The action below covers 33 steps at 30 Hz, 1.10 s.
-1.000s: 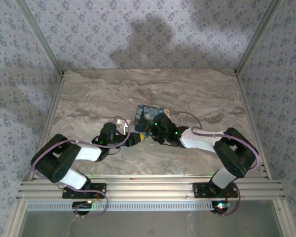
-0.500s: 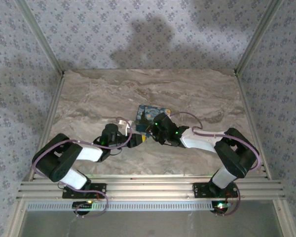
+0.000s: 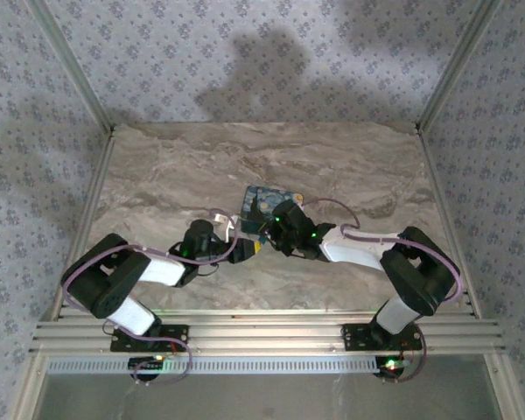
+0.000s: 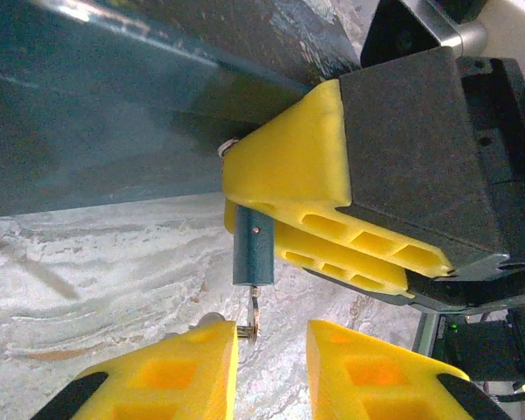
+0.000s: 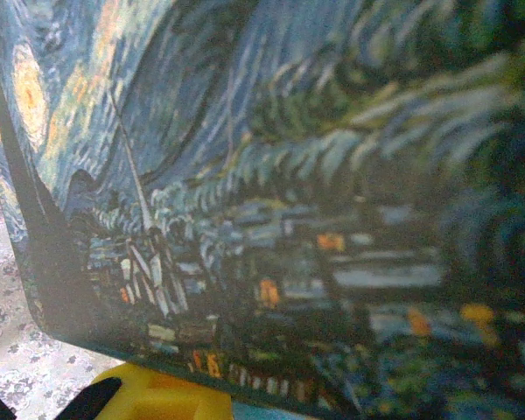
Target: Unlock the padlock with the key
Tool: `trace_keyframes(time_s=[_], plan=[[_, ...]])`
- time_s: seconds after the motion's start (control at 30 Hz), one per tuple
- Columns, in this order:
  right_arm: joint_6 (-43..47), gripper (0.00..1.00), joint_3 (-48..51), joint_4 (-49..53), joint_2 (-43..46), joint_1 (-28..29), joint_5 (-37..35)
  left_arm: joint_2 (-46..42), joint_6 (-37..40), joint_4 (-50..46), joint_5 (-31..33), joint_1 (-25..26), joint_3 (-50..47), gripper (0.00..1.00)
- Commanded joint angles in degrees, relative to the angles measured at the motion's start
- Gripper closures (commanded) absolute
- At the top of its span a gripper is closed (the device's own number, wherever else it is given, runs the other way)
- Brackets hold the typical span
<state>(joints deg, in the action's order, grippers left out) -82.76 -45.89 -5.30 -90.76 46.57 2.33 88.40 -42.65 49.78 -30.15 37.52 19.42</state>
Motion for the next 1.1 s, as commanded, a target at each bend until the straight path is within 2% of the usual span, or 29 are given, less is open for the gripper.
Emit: trace_keyframes(time_s=[0.0,0.43,0.5,0.57,0.63,0.9,1.07], plan=[[-2.25,1.00,-0.72,2.19,1.02,-0.53,0.39,1.28,1.27,1.64,0.23,0.43,1.80,0.74],[-2.32,1.00,-0.87,2.22,1.07,-0.78,0.77,3.61,1.54,2.51,-0.30,0.96,3.08,0.81],[-2.33,1.00,-0.79,2.22,1.08,-0.80,0.79,3.95,1.75,2.68,-0.26,1.11,3.24,0.86],[-2.49,1.00,-0.69,1.99,1.10,-0.78,0.87,4.39,2.34,2.93,-0.34,1.37,3.21,0.99],[-2.65,1.00,-0.52,1.90,1.09,-0.86,0.98,4.54,3.61,3.30,0.18,1.76,3.03,1.00],[-2.80,1.00,-0.52,2.53,1.15,-1.15,2.20,2.64,13.02,0.93,8.06,5.26,2.24,1.00],[-2.16,1.00,-0.87,4.08,1.03,-1.22,3.59,0.32,21.02,-5.33,18.28,9.44,3.32,1.00]])
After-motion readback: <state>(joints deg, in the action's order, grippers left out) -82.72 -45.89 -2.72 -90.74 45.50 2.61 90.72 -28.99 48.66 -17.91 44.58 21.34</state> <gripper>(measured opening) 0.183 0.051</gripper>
